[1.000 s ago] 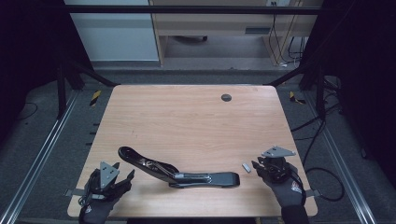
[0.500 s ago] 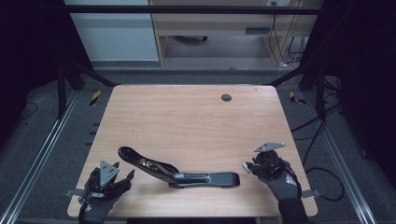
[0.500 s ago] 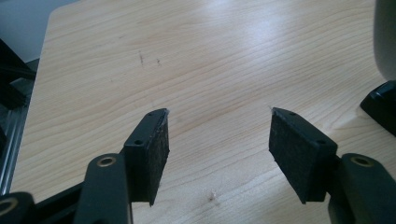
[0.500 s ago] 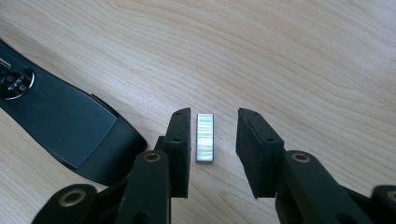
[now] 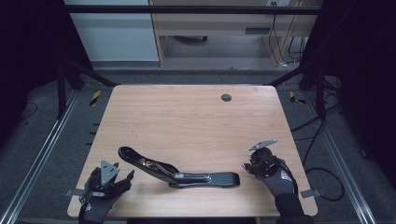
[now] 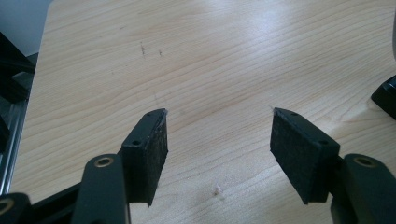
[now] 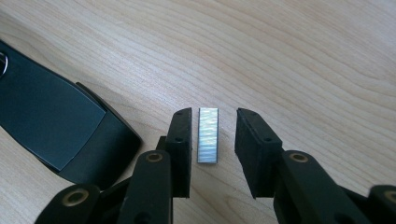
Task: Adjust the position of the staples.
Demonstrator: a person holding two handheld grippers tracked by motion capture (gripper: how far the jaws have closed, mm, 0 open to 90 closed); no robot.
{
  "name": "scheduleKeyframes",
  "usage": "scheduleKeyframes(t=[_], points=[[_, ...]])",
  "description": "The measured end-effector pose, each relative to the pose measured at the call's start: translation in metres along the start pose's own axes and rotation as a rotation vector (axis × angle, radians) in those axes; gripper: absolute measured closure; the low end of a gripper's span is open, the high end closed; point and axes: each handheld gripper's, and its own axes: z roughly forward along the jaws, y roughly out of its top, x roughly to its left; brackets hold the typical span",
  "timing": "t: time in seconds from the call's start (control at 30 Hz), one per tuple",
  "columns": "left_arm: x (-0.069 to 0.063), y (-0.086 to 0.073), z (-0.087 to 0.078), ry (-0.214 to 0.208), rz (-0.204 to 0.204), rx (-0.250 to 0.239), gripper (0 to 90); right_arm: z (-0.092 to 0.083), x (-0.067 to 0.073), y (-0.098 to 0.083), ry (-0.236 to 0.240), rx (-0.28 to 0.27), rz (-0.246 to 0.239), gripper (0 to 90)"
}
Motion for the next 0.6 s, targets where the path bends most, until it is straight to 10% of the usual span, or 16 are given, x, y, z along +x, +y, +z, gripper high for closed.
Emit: scheduleKeyframes(t=[0.6], points=[[-0.001, 0.000, 0.000, 0.001, 0.006, 0.002, 36.4, 0.016, 0.003, 0.006, -0.011, 0.065, -0.014, 69.8]])
